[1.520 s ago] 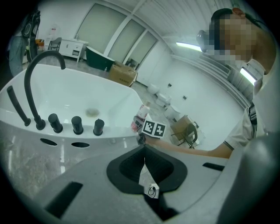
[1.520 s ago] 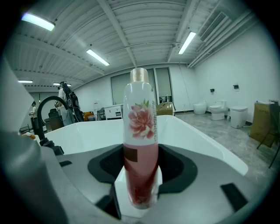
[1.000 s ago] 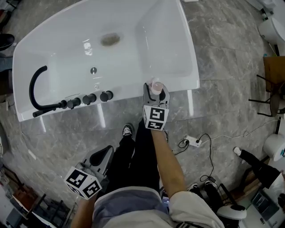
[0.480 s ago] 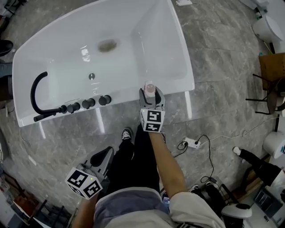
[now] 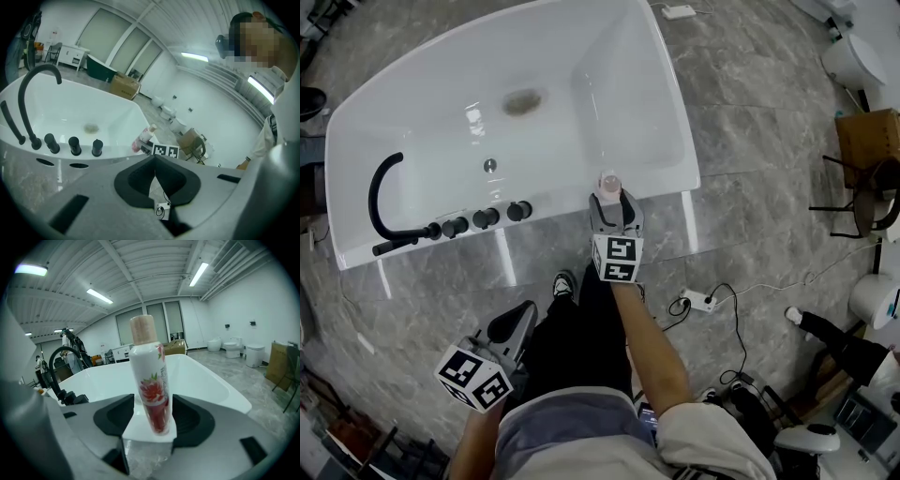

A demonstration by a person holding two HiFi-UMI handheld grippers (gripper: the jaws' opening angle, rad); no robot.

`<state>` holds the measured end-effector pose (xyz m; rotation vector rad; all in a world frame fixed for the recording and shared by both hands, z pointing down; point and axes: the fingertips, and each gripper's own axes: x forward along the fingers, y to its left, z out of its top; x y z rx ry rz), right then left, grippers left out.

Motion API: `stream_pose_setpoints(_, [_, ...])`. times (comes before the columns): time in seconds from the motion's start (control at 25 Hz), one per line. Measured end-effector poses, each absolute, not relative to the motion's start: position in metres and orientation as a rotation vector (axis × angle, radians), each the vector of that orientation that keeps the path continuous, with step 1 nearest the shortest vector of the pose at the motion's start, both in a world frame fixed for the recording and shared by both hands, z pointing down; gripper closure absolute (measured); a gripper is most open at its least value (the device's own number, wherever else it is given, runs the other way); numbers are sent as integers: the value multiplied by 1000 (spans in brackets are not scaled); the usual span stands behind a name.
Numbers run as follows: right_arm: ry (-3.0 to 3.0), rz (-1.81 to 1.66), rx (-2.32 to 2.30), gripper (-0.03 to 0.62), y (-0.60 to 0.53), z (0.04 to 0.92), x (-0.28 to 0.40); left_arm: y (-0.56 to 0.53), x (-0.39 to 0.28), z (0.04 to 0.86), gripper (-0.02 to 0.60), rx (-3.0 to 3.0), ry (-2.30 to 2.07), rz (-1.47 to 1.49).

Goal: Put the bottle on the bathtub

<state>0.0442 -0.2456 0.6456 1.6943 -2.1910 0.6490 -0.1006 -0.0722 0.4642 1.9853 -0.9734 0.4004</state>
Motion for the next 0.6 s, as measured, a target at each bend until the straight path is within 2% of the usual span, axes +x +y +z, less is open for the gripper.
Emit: stream_pose_setpoints(0.6, [-2127,713,1718,370,-190,608,68,-82,-86,434,574,2077,-912,374])
